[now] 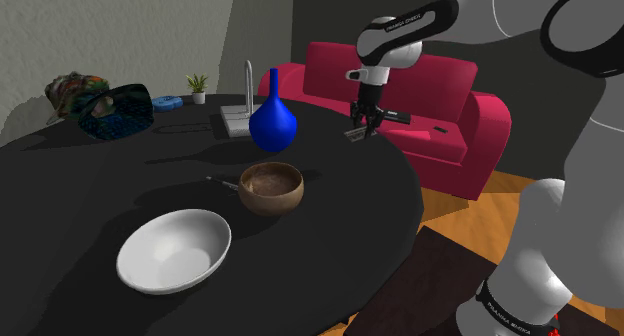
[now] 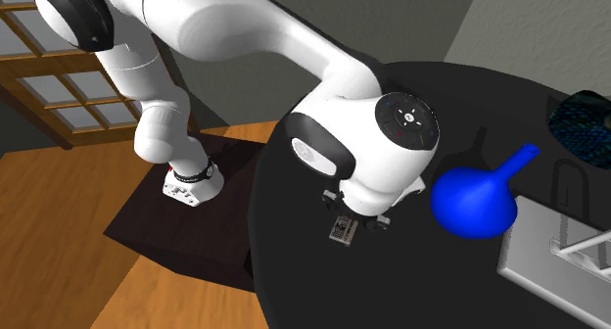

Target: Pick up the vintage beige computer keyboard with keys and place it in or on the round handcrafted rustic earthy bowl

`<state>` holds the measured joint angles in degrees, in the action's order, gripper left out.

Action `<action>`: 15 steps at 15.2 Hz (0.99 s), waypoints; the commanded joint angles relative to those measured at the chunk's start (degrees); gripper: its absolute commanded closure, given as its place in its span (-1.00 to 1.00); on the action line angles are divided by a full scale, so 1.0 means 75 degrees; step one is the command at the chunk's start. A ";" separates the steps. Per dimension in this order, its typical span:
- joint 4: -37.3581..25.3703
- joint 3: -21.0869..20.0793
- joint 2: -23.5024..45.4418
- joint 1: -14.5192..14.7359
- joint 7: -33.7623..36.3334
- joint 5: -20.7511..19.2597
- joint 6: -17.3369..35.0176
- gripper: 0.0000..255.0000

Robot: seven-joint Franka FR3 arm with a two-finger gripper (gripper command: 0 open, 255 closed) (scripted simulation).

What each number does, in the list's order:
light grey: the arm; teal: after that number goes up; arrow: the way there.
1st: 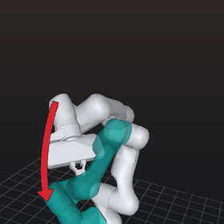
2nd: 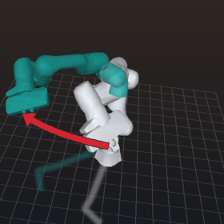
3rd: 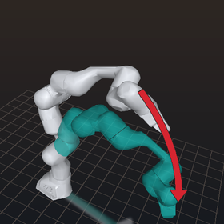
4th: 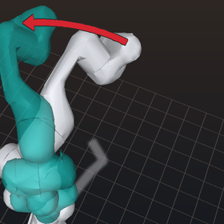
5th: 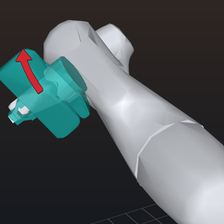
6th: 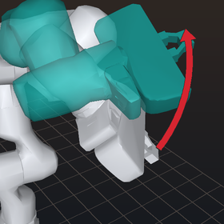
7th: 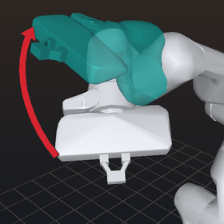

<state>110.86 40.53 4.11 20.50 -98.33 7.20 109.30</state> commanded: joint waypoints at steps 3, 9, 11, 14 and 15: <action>-0.0294 0.0013 -0.0139 0.0005 0.0075 -0.0110 -0.0397 1.00; -0.0570 -0.0080 -0.0333 0.0126 0.0368 -0.0237 -0.0797 1.00; -0.0417 -0.0269 -0.0507 0.0338 0.0791 -0.0320 -0.0743 1.00; -0.0254 -0.0562 -0.0689 0.0631 0.1396 -0.0388 -0.0678 1.00; -0.0218 -0.0658 -0.0730 0.0725 0.1590 -0.0398 -0.0660 1.00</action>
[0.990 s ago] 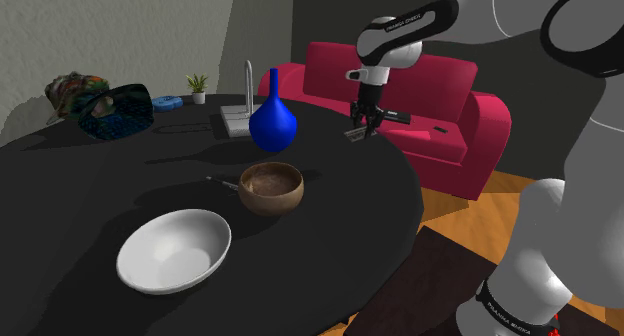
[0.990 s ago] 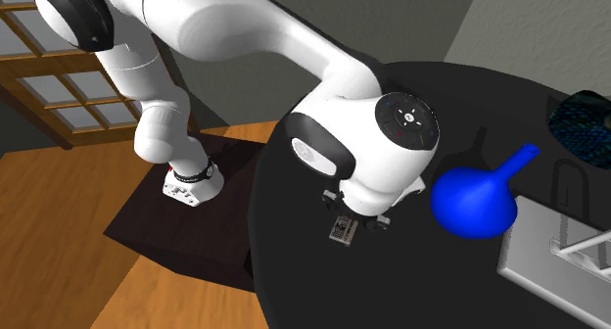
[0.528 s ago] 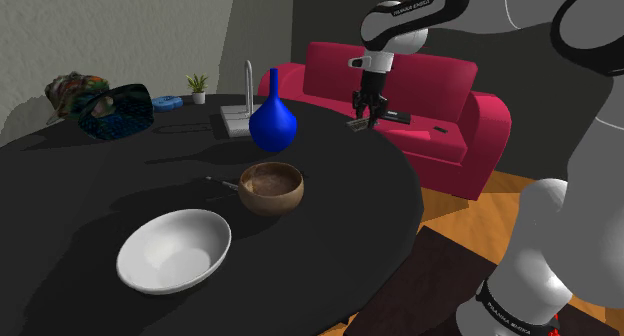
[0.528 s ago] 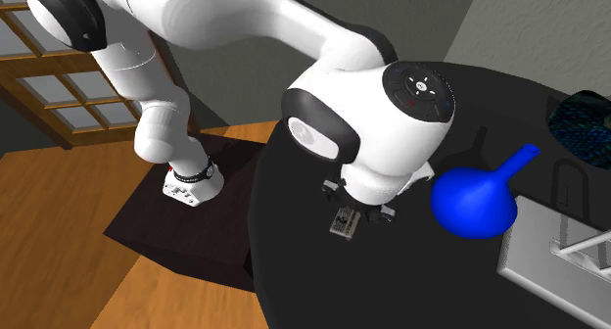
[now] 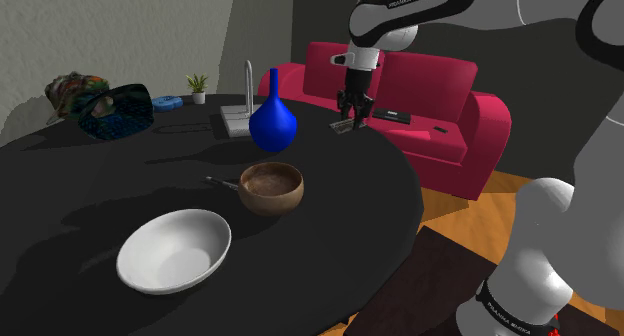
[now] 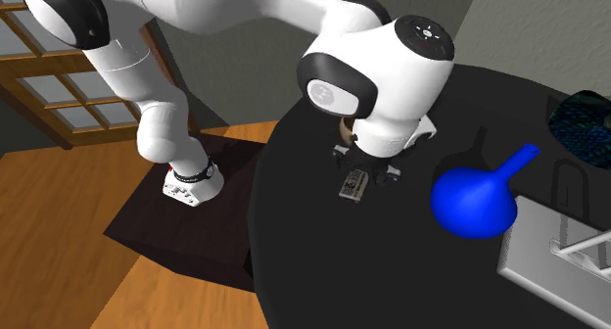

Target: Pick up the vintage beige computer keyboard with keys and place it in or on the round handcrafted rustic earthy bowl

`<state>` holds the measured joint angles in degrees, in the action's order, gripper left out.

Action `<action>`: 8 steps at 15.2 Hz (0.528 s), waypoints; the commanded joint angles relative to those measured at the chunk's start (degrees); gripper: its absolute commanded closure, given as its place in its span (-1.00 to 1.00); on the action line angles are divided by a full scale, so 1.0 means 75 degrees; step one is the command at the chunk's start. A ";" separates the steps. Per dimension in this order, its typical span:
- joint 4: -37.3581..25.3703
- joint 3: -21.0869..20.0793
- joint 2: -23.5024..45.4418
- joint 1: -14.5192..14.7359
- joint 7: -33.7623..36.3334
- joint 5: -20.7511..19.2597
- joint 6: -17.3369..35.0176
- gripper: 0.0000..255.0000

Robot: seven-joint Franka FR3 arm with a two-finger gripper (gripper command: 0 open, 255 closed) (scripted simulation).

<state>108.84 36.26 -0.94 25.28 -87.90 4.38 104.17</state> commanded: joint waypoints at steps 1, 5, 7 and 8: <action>0.0079 -0.0188 -0.0088 0.0179 0.0390 -0.0026 0.0041 1.00; 0.0101 -0.0569 -0.0120 0.0533 0.1114 0.0012 0.0094 1.00; 0.0058 -0.0752 -0.0084 0.0705 0.1455 0.0055 0.0112 1.00; 0.0024 -0.0842 -0.0053 0.0789 0.1621 0.0082 0.0119 1.00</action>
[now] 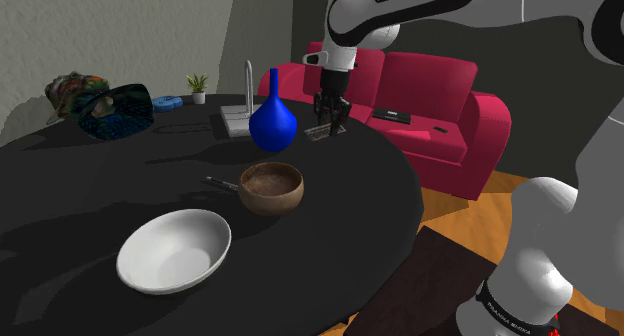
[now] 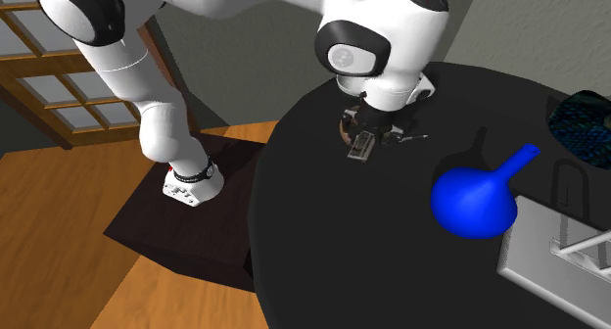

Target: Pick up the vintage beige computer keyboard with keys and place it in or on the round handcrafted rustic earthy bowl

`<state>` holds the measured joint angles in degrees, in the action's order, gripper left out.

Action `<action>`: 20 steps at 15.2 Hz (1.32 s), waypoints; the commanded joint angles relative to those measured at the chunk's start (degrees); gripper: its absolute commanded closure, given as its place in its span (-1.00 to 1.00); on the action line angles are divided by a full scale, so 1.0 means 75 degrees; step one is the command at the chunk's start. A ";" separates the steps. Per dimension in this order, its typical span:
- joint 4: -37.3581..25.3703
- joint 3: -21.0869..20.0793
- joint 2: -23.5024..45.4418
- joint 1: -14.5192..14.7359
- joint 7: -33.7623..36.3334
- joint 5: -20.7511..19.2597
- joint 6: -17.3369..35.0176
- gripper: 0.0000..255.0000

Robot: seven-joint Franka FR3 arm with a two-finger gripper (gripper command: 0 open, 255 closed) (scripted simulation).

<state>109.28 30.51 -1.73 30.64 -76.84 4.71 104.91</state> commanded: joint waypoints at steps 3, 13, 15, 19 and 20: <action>-0.0193 -0.0334 0.0191 0.0323 0.0625 0.0135 0.0030 1.00; -0.1325 -0.1078 0.1124 0.1089 0.2061 0.0551 -0.0097 1.00; -0.1145 -0.1082 0.1145 0.1092 0.2035 0.0567 0.0100 1.00; -0.0809 -0.1091 0.1207 0.1094 0.1975 0.0610 0.0490 1.00; -0.0730 -0.1093 0.1227 0.1094 0.1959 0.0623 0.0586 1.00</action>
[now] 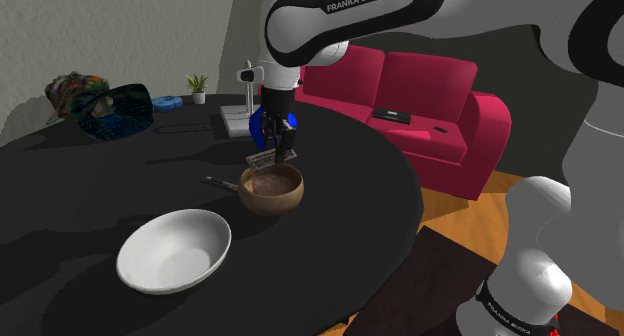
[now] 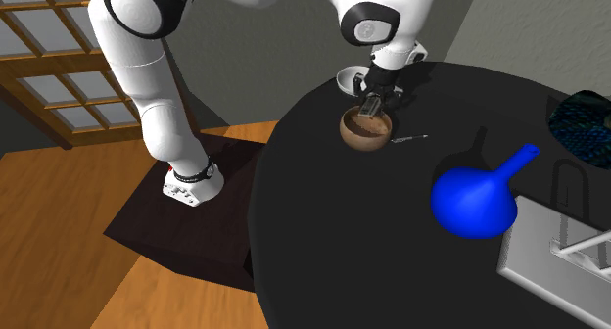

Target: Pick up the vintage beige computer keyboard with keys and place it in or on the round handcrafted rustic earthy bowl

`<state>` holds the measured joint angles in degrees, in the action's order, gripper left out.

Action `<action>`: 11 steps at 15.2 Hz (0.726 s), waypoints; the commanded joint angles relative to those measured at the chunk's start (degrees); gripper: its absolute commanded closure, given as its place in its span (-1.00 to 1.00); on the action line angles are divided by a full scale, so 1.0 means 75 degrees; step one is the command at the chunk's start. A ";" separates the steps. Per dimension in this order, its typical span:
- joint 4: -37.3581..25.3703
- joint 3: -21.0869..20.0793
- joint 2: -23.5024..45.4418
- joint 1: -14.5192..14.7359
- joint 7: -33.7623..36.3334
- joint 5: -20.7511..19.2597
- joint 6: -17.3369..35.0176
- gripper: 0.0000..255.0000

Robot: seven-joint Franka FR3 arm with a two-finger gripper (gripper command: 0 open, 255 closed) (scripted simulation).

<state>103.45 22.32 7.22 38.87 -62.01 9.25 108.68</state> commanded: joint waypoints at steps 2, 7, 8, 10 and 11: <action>0.0200 -0.0006 0.0078 -0.0004 -0.0052 0.0047 0.0274 1.00; 0.0549 -0.0021 0.0218 -0.0010 -0.0147 0.0136 0.0744 1.00; 0.0642 -0.0027 0.0267 -0.0013 -0.0178 0.0166 0.0879 1.00; 0.0642 -0.0026 0.0266 -0.0013 -0.0178 0.0166 0.0879 1.00; 0.0642 -0.0026 0.0266 -0.0013 -0.0178 0.0166 0.0879 1.00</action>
<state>108.12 22.13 9.23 38.76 -63.34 10.49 115.11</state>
